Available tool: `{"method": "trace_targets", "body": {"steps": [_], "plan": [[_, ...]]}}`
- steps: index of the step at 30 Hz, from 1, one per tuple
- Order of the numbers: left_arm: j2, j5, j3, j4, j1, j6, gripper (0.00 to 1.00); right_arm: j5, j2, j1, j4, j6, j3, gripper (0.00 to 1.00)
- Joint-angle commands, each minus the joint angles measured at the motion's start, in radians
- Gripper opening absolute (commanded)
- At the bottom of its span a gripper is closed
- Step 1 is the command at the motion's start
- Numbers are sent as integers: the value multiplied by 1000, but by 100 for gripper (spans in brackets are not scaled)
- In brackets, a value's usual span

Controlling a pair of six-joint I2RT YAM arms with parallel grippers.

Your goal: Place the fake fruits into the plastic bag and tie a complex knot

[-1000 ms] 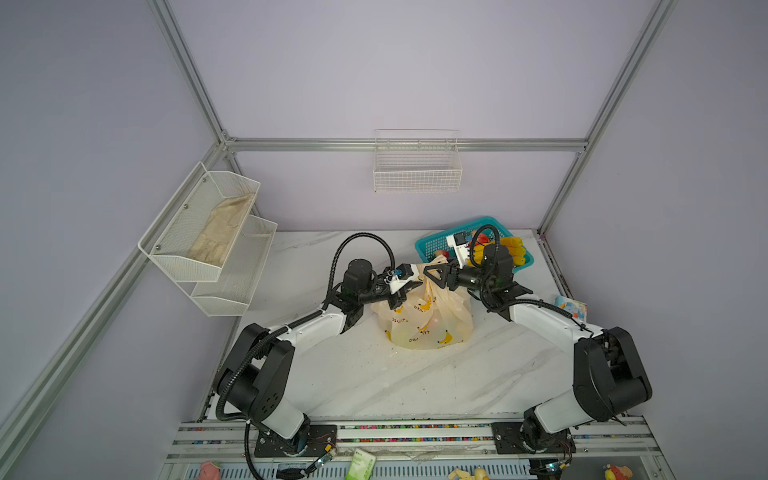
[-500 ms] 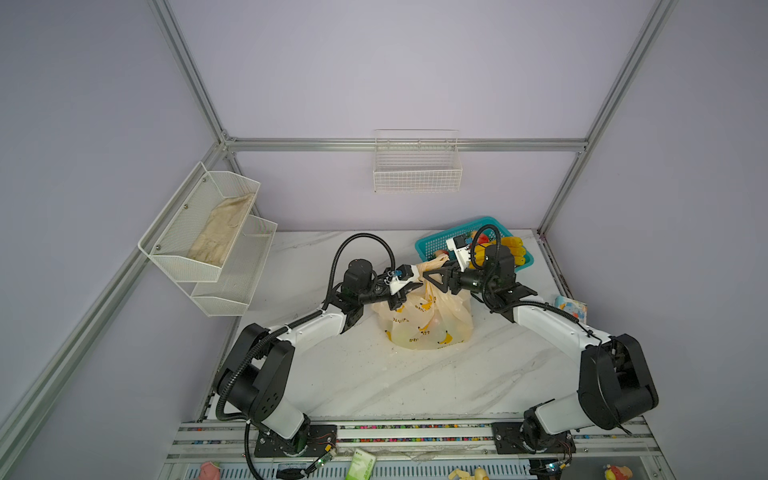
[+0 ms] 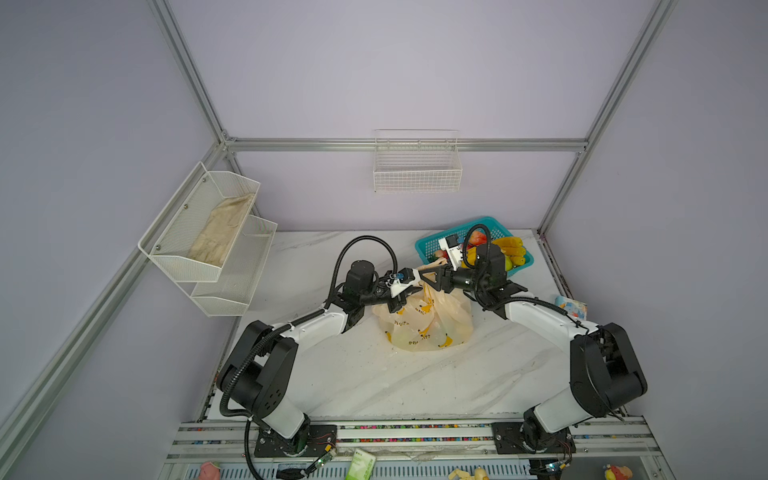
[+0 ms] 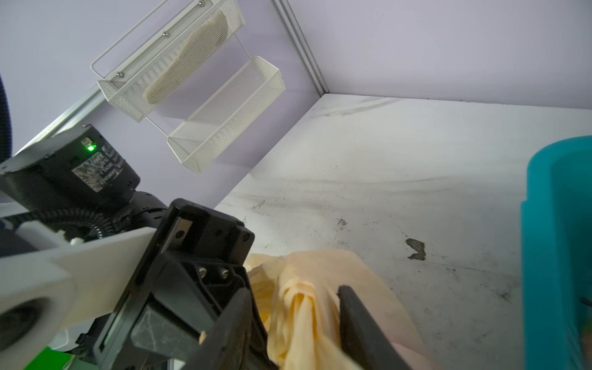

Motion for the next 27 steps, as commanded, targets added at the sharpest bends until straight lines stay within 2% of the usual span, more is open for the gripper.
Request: {"method": "trace_targets", "body": {"steps": [1,3,6,8,15,19,23,27], "plan": [[-5,-3,76,3,-6,29,4,-6,13,6,25,-39,29,26],[-9,-5,74,2,-6,29,5,8,11,7,4,-82,34,16],[-13,-3,72,3,-6,20,7,10,12,5,-20,-130,48,6],[-17,-2,71,0,-6,19,13,4,11,6,-23,-151,56,0],[-117,29,13,-6,-6,-12,55,9,-26,-11,-35,-252,63,0],[-235,41,-29,-15,-4,-48,68,-21,-42,-19,-39,-293,71,0],[-326,2,-53,-12,-2,-95,77,-55,-60,-19,-39,-330,67,0],[-327,-48,-1,-56,10,-98,81,-96,-77,-20,-17,-327,57,0]]}}
